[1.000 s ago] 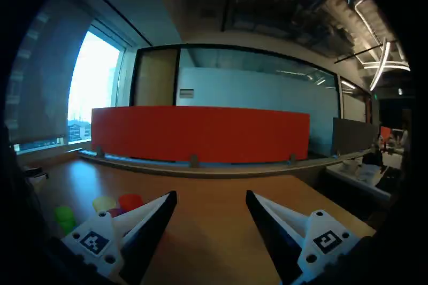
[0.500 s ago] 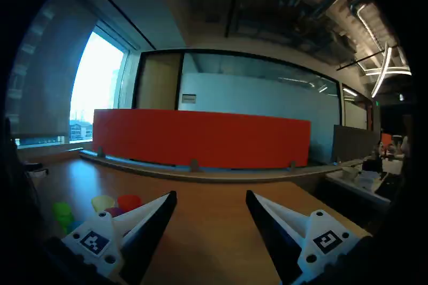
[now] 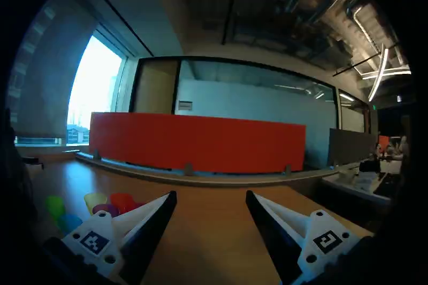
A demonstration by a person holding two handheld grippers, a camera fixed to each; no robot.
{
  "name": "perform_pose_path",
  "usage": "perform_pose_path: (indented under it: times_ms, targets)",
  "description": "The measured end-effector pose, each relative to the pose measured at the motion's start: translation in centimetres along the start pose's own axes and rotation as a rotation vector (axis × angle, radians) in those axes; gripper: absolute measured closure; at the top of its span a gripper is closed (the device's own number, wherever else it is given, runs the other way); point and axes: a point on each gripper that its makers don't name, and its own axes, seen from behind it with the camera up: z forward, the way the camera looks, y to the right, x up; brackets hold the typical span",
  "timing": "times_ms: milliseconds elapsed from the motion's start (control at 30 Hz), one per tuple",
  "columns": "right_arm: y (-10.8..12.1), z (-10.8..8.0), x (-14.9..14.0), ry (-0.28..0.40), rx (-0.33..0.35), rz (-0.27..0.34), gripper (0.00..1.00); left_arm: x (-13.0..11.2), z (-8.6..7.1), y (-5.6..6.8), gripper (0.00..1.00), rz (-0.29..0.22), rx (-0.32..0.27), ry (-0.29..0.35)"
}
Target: Pour water
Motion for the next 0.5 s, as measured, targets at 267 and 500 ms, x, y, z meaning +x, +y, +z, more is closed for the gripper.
perform_pose_path:
  times_ms: [267,500]
  targets:
    - [-0.1,0.7,-0.9,0.020,0.004,0.023,0.00,0.0,0.0,0.0,0.14,0.000,0.000,0.000]
    - [-0.3,1.1,-2.9,-0.002,0.006,0.038,0.00,0.0,0.0,0.0,0.14,0.000,0.000,0.000]
